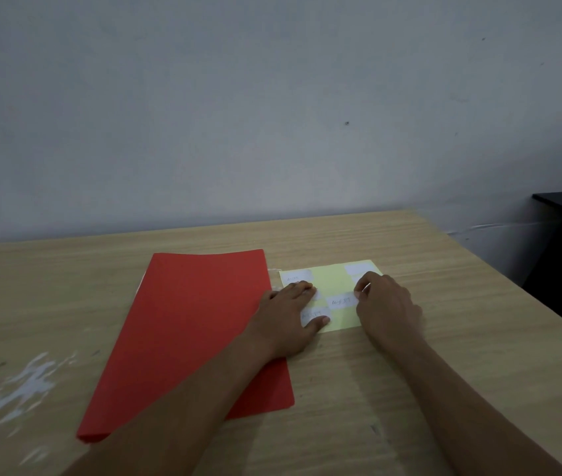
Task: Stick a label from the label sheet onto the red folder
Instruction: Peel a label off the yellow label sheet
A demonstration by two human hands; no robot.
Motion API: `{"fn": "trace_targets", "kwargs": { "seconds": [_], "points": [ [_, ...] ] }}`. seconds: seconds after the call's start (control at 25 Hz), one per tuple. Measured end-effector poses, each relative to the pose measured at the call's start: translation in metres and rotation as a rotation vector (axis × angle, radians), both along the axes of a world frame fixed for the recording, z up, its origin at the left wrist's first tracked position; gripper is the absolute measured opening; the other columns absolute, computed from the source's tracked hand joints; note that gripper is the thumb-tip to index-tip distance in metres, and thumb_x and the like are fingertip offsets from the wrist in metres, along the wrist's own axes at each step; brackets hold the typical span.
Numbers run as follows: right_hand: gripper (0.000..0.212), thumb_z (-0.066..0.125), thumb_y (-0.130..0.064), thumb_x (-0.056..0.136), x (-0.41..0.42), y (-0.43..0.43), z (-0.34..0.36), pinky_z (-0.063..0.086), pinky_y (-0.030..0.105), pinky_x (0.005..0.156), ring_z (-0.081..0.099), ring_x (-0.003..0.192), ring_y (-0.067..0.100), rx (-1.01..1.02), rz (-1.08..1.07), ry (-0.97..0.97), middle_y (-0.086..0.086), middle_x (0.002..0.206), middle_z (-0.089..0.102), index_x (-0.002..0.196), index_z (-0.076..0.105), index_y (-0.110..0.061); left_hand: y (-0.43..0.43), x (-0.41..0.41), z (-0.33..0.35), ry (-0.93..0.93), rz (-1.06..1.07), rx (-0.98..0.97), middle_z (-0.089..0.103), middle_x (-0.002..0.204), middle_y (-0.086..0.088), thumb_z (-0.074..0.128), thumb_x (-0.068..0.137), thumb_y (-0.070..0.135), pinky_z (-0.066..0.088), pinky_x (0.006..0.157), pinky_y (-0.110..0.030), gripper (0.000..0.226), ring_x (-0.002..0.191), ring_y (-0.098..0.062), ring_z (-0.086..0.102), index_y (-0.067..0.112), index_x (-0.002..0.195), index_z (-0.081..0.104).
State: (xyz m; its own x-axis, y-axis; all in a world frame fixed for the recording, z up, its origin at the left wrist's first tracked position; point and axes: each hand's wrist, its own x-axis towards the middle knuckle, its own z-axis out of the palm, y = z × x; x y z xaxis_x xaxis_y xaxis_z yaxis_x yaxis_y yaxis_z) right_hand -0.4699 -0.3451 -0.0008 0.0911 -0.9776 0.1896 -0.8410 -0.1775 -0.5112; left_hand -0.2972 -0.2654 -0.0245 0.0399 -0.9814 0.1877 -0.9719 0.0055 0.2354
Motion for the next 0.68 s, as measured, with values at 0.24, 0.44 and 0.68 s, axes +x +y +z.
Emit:
{"fn": "trace_targets", "kwargs": {
  "seconds": [0.24,0.44,0.68],
  "points": [
    [0.016,0.049,-0.016,0.088,-0.002,0.008,0.001,0.044,0.043,0.082,0.055,0.091,0.023,-0.027,0.007,-0.025,-0.012,0.090,0.060,0.085,0.052,-0.031,0.001,0.000,0.001,0.012,-0.001,0.005,0.022,0.162,0.010,0.036,0.094,0.063,0.013,0.113,-0.034,0.070,0.149,-0.005,0.015,0.026,0.153,0.029],
    [0.015,0.047,-0.017,0.090,-0.007,0.013,0.002,0.047,0.044,0.083,0.057,0.086,0.023,-0.042,0.034,-0.088,-0.012,0.087,0.062,0.086,0.049,-0.032,0.001,0.000,0.003,0.018,0.001,0.031,0.021,0.162,0.010,0.037,0.093,0.064,0.014,0.115,-0.037,0.071,0.149,-0.006,0.015,0.026,0.153,0.030],
    [0.013,0.049,-0.015,0.083,-0.004,0.008,0.018,0.047,0.039,0.077,0.059,0.083,0.022,0.019,0.055,-0.169,-0.009,0.084,0.063,0.087,0.056,-0.026,-0.008,0.005,0.020,0.071,0.022,0.112,0.033,0.158,0.012,0.041,0.090,0.069,0.015,0.113,-0.047,0.071,0.144,-0.010,0.031,0.029,0.148,0.040]
  ]
}}
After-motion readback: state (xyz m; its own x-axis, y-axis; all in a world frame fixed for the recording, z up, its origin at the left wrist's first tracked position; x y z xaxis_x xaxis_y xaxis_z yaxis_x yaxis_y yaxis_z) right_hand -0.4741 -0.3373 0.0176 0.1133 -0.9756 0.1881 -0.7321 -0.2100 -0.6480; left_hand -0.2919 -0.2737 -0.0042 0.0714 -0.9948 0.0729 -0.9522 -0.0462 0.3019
